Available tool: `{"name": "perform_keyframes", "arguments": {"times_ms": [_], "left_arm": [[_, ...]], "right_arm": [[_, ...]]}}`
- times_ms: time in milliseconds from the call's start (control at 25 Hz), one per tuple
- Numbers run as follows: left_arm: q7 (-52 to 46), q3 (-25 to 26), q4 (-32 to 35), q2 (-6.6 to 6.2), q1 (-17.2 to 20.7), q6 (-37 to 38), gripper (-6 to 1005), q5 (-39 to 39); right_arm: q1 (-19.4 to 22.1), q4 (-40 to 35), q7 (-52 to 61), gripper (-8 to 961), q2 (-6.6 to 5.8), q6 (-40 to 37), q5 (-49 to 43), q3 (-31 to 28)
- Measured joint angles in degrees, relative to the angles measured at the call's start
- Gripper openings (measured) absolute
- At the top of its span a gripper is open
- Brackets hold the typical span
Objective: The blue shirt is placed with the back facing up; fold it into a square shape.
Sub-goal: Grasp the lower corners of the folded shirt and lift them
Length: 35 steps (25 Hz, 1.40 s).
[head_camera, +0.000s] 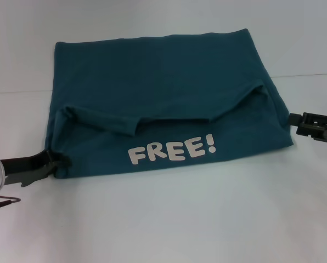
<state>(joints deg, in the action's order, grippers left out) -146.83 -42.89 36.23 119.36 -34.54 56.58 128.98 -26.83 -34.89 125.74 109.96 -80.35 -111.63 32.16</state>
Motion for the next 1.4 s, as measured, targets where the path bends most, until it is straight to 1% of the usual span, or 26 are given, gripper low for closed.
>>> {"name": "perform_keyframes", "arguments": {"times_ms": [200,280,320,360,440,480,560,600,720,800,880,960,1240,1320,1400], "left_arm": [[0.2,0.4,0.9,-0.01,0.2,1.2,297,-0.4],[0.4,0.6,1.3,-0.22,0.3,2.6,198,-1.1],[0.5,0.7,1.6,-0.37,0.3,3.4,149,-1.5],[0.6,0.8,1.9,-0.75,0.3,4.8,122,-2.2],[0.6,0.8,2.2,-1.31,0.1,6.2,67,-2.9],[0.6,0.8,2.3,-1.67,-0.1,6.9,40,-3.1],[0.3,0.9,2.2,-2.42,-0.8,8.0,40,-3.1],[0.1,1.1,2.2,-2.65,-1.1,8.3,39,-3.0],[0.0,1.5,2.4,-3.0,-1.6,9.2,39,-2.8],[0.0,1.5,2.5,-3.02,-1.8,9.4,39,-2.9],[0.1,1.5,2.5,-3.03,-1.9,9.4,39,-3.0],[0.2,1.5,2.5,-3.04,-2.0,9.4,40,-3.2],[0.5,1.5,2.6,-2.86,-2.2,9.3,40,-3.8],[0.6,1.5,2.6,-2.82,-2.2,9.1,40,-4.0],[0.6,1.5,2.6,-2.78,-2.3,9.0,39,-4.1]], "right_arm": [[-0.2,0.0,0.1,655,-0.04,-0.1,0.0,-0.2],[-0.4,0.0,0.2,655,-0.34,-0.1,-0.3,0.2],[-0.6,0.0,0.5,655,-0.63,-0.1,-1.1,0.6],[-1.2,-0.1,1.1,655,-1.21,-0.1,-2.4,1.1],[-2.7,-0.1,3.2,656,-2.42,0.0,-5.7,2.0],[-3.9,-0.1,4.8,656,-3.3,0.2,-8.1,2.3],[-6.7,0.0,8.6,656,-4.73,0.6,-14.1,2.5],[-7.9,-0.1,10.1,656,-5.14,0.8,-16.7,2.6],[-11.7,-0.6,14.0,656,-5.58,2.1,-24.9,2.6],[-14.0,-0.6,15.3,656,-5.44,3.4,-29.4,2.7],[-16.1,-0.2,16.1,656,-4.7,5.2,-33.1,3.0],[-17.1,-0.1,16.6,656,-3.76,7.1,-34.8,3.6],[-18.1,-0.1,16.9,655,-0.28,14.8,-36.4,5.8],[-18.0,-0.1,17.0,655,0.35,16.7,-36.4,6.3],[-18.0,-0.1,17.0,655,0.61,17.6,-36.4,6.4]]}}
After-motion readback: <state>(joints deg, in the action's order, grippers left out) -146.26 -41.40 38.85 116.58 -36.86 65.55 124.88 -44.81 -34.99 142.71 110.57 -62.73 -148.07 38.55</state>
